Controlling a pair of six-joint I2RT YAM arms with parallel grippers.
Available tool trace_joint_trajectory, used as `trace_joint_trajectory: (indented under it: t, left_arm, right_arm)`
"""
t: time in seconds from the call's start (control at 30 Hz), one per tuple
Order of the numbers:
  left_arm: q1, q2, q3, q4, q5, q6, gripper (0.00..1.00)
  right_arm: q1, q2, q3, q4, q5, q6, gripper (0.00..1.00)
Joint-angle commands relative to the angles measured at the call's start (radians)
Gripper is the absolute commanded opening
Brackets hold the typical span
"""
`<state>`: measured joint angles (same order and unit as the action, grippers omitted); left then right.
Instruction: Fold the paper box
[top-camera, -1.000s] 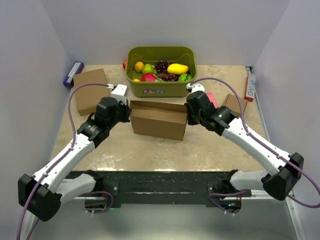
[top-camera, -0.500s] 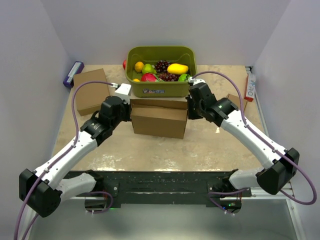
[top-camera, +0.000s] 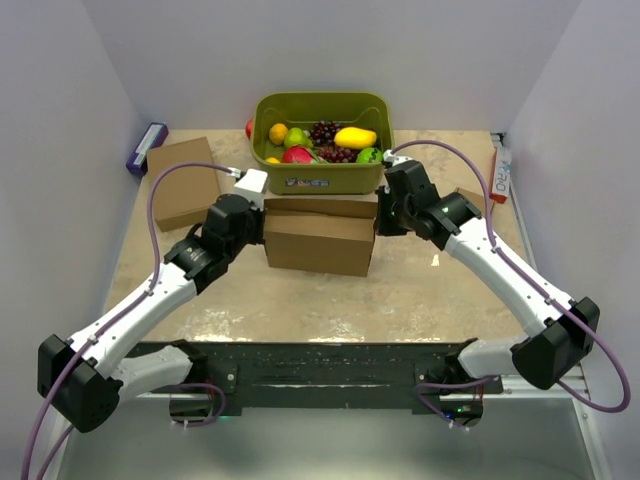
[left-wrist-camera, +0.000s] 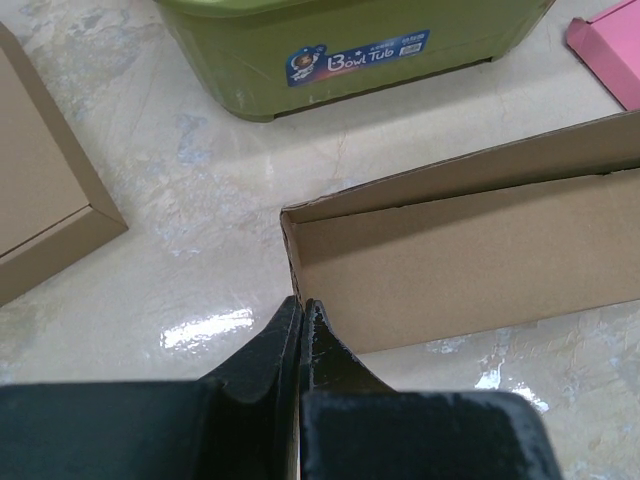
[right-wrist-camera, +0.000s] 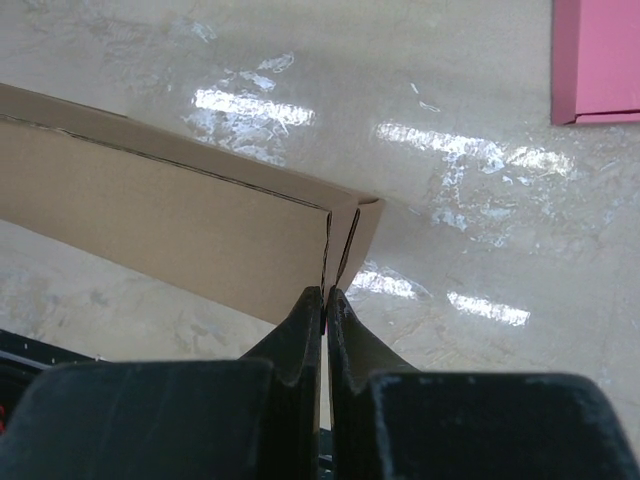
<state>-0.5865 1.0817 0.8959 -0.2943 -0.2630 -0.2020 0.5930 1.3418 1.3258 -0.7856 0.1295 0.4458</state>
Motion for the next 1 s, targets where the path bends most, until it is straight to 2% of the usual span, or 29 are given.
trace_joint_trajectory:
  t: [0.0, 0.97]
  left_arm:
    - [-0.033, 0.03, -0.008, -0.062, 0.042, 0.013, 0.0]
    - [-0.045, 0.018, -0.012, -0.051, 0.033, 0.004, 0.0]
  right_arm:
    - [0.008, -0.004, 0.015, 0.12, -0.11, 0.04, 0.0]
    - [0.014, -0.004, -0.086, 0.085, 0.027, 0.022, 0.0]
